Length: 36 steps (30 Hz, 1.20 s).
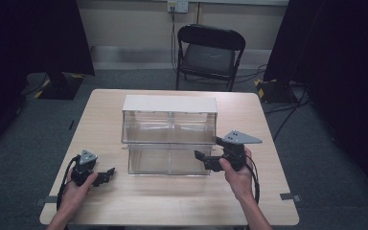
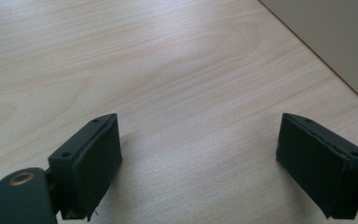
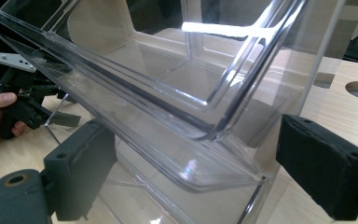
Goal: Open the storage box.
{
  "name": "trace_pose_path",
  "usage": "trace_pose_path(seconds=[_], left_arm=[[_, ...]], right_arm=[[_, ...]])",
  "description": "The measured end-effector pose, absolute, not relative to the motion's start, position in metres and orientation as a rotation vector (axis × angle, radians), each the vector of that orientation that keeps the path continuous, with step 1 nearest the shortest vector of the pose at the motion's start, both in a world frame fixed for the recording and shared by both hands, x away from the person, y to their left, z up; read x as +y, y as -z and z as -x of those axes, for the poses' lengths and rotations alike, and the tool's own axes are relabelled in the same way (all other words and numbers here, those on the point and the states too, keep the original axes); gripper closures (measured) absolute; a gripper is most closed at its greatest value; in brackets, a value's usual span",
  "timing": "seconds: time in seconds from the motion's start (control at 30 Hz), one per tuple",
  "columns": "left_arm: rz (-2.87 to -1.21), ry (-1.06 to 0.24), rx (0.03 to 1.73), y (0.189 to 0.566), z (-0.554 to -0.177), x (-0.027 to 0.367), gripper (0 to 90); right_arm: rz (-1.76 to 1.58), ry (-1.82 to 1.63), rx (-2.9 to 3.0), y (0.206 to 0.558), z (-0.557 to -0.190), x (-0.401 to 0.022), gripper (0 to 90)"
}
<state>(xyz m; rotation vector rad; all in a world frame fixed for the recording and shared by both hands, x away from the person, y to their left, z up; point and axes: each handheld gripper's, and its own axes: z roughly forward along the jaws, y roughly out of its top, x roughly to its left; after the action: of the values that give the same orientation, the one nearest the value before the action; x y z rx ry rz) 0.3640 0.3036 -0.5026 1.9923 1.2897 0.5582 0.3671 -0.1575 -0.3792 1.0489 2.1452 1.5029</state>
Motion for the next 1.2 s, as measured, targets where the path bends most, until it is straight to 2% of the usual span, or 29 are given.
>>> trace_pose_path(seconds=[1.2], left_arm=[[-1.992,-0.558,1.29,0.5026,-0.364,0.3036,13.3]], right_arm=[[-1.05,-1.506,2.14,0.3803,-0.3671,-0.1573,11.2]])
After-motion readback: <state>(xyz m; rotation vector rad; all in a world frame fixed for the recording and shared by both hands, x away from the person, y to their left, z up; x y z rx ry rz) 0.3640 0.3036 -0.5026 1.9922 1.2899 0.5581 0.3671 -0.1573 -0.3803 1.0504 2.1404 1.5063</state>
